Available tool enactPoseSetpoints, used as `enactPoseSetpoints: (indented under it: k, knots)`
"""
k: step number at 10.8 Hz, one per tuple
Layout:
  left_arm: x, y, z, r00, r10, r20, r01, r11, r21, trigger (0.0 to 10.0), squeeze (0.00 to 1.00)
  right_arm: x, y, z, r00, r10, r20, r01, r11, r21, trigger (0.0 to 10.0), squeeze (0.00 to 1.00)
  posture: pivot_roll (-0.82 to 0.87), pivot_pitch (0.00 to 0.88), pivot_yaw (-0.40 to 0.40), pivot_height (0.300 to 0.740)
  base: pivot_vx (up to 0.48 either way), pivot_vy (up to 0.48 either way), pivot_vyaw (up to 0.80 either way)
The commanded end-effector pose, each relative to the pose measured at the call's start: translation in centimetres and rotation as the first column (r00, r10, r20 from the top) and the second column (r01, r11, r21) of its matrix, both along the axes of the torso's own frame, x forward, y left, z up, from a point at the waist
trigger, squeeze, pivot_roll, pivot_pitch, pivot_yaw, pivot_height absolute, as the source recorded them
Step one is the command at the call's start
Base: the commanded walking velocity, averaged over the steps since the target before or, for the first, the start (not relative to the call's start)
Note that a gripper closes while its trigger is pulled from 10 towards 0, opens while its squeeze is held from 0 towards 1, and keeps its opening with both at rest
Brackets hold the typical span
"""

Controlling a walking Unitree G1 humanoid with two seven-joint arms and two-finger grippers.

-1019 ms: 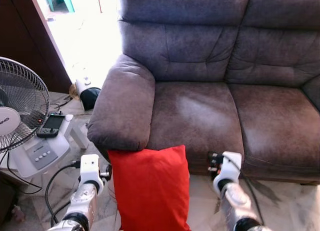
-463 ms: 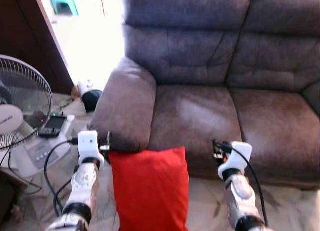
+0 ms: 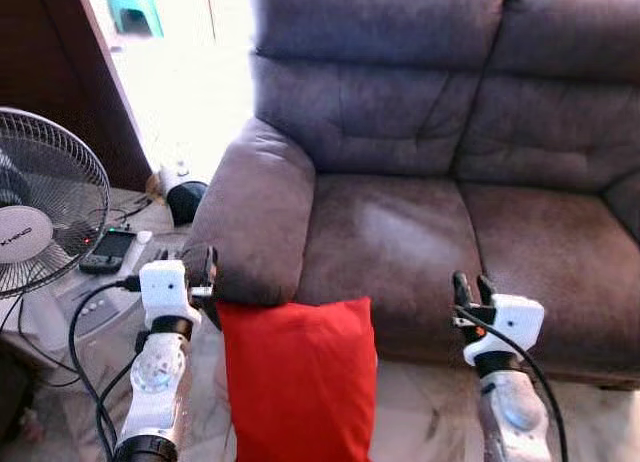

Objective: Move the pillow to the sofa from floor

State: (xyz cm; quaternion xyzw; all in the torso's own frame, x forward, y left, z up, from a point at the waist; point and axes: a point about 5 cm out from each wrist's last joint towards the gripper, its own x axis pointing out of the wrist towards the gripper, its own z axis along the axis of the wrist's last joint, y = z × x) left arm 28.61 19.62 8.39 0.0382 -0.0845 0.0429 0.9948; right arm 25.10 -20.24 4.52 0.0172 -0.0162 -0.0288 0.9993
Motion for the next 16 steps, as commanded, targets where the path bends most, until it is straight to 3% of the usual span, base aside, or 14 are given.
enactPoseSetpoints:
  k: [1, 2, 4, 11, 13, 16]
  knots:
    - [-0.1, -0.4, 0.3, 1.0, -0.004, 0.008, 0.004, 1.0, -0.023, 10.0, 0.0, -0.6, -0.4, -0.5, 1.0, -0.009, -0.021, 0.01, 1.0, 0.009, 10.0, 0.0, 0.01, 0.0, -0.064, 0.74, 0.0, 0.0, 0.0]
    - [-0.1, -1.0, 0.5, 0.999, -0.034, 0.008, 0.034, 0.999, -0.017, 10.0, 0.0, -0.8, -0.2, -1.3, 0.998, -0.024, -0.058, 0.025, 1.0, 0.007, 10.0, 0.0, 0.02, 0.0, -0.058, 0.74, 0.0, 0.0, 0.0]
    - [0.1, -0.6, 0.6, 0.999, -0.035, -0.007, 0.035, 0.999, -0.011, 10.0, 0.0, 0.0, 1.5, -0.3, 1.0, -0.009, -0.025, 0.01, 0.999, 0.048, 10.0, 0.0, 0.01, 0.0, -0.043, 0.74, 0.0, 0.0, 0.0]
    - [1.1, 0.8, 2.1, 0.999, -0.036, -0.018, 0.036, 0.999, 0.027, 10.0, 0.0, 1.3, 1.7, 0.6, 0.999, -0.017, -0.039, 0.018, 1.0, 0.022, 10.0, 0.0, 0.03, 0.027, -0.034, 0.74, 0.0, 0.0, 0.0]
    - [1.1, 0.8, 2.3, 0.999, -0.037, -0.027, 0.038, 0.999, 0.024, 10.0, 0.0, 2.0, 2.2, 1.1, 0.999, 0.022, -0.045, -0.022, 1.0, 0.007, 10.0, 0.0, 0.02, 0.049, -0.036, 0.74, 0.0, 0.0, 0.0]
    - [1.2, 0.7, 2.4, 0.998, -0.048, -0.028, 0.049, 0.999, 0.018, 10.0, 0.0, 2.4, 1.7, 1.5, 0.999, 0.006, -0.04, -0.006, 1.0, -0.002, 10.0, 0.0, 0.02, 0.068, -0.028, 0.74, 0.0, 0.0, 0.0]
